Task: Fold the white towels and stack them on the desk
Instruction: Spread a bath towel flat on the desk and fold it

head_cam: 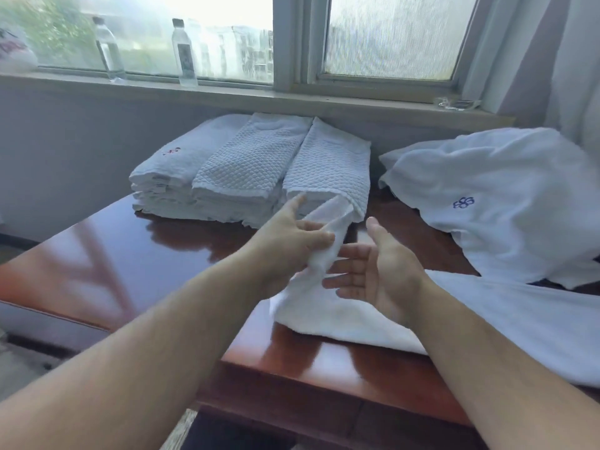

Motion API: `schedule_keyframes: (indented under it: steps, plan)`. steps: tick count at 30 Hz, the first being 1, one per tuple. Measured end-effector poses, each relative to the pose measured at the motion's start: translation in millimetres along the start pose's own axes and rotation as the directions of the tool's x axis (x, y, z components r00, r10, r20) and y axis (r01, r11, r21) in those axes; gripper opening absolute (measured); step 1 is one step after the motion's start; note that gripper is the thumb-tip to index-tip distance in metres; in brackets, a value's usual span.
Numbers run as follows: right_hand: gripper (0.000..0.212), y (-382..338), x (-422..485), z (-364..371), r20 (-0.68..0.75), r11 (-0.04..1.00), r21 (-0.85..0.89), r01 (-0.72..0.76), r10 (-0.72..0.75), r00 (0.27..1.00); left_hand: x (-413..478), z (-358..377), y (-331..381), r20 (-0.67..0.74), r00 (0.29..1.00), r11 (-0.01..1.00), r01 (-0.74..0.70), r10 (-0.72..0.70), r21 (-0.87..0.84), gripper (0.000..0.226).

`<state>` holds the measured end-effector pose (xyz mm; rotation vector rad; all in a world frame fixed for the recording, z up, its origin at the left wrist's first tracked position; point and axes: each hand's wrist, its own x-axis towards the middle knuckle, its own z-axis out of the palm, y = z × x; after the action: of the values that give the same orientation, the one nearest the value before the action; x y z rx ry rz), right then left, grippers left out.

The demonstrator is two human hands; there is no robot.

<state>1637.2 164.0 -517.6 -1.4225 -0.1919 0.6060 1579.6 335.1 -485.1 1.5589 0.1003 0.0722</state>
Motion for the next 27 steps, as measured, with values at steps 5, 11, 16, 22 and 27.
schedule_keyframes:
  steps: [5, 11, 16, 22, 27]
  plan:
    - [0.084, 0.4, -23.0, -26.4, 0.147, 0.853, 0.494, -0.171, 0.112, 0.983, 4.8, 41.2, -7.8, 0.167, 0.977, 0.991, -0.135, 0.13, 0.016, 0.044]
    - [0.017, 5.1, -15.4, -18.1, -0.183, 0.995, 0.047, -0.088, 0.096, 0.978, 9.6, 7.9, -33.5, -0.175, 0.938, 0.938, -0.255, 0.299, 0.235, 0.034]
    - [0.02, -9.0, -17.1, -32.3, -0.237, 1.0, 0.015, 0.015, -0.011, 0.971, 3.9, 11.2, -47.3, -0.023, 0.962, 0.844, -0.226, 0.271, 0.486, 0.053]
    - [0.024, -30.1, -51.4, -100.7, -0.311, 0.991, 0.062, 0.12, -0.095, 0.946, 4.1, 62.9, -43.4, 0.197, 0.934, 0.782, -0.357, 0.297, 0.511, 0.053]
    - [0.031, -39.2, -103.2, -189.4, -0.405, 0.984, 0.061, 0.167, -0.129, 0.905, 18.2, 116.0, -29.9, 0.349, 0.885, 0.694, -0.46, 0.308, 0.554, 0.049]
